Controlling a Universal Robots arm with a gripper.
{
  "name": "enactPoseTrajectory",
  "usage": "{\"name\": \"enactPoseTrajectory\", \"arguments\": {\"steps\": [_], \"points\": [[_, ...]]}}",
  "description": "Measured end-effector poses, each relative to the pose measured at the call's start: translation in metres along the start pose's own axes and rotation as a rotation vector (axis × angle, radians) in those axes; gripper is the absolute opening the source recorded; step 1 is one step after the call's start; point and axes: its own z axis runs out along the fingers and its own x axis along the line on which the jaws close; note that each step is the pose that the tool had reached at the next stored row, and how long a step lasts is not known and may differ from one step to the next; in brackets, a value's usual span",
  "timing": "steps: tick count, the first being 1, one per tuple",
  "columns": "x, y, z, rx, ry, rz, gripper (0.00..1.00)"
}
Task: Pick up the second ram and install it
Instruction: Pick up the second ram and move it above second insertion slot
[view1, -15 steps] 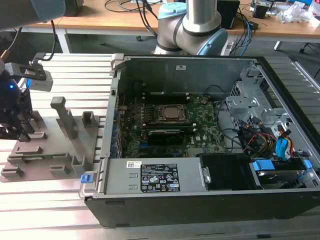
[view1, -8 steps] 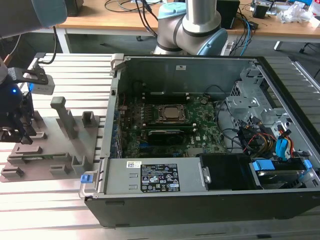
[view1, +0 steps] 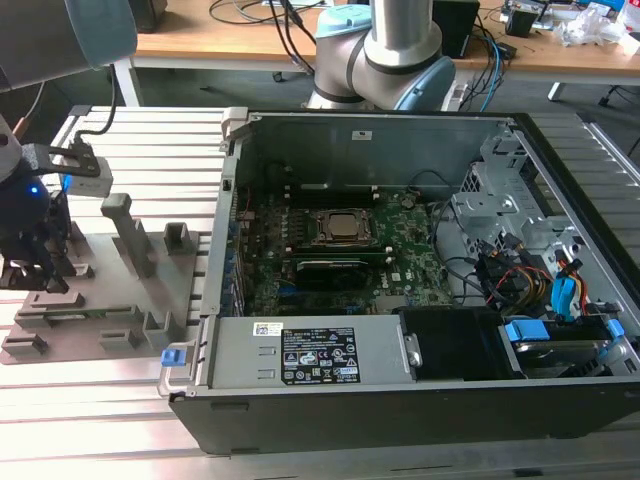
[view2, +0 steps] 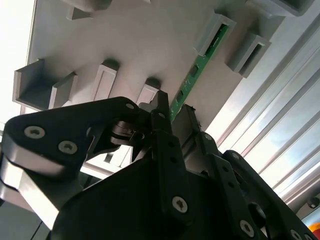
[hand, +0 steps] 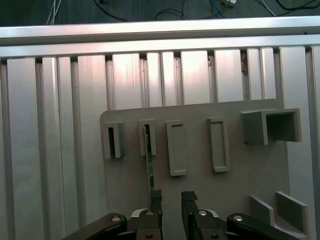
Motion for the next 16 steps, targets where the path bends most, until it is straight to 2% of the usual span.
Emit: {"name": "enactPoseTrajectory", "arguments": {"steps": [3, 4, 10, 13, 16], "points": [[0.0124, -0.0005, 0.0030, 0.0001, -0.0001, 0.000, 0.30], [0.0137, -0.0007, 0.0053, 0.0002, -0.0001, 0.000, 0.30], [0.0143, -0.0046, 0.0218, 0.0005, 0.0069, -0.001, 0.30], [0.0144, -0.0071, 0.0340, 0.0006, 0.0107, -0.005, 0.30], [0.0148, -0.0073, 0.0439, 0.0011, 0.0116, -0.039, 0.30]]}}
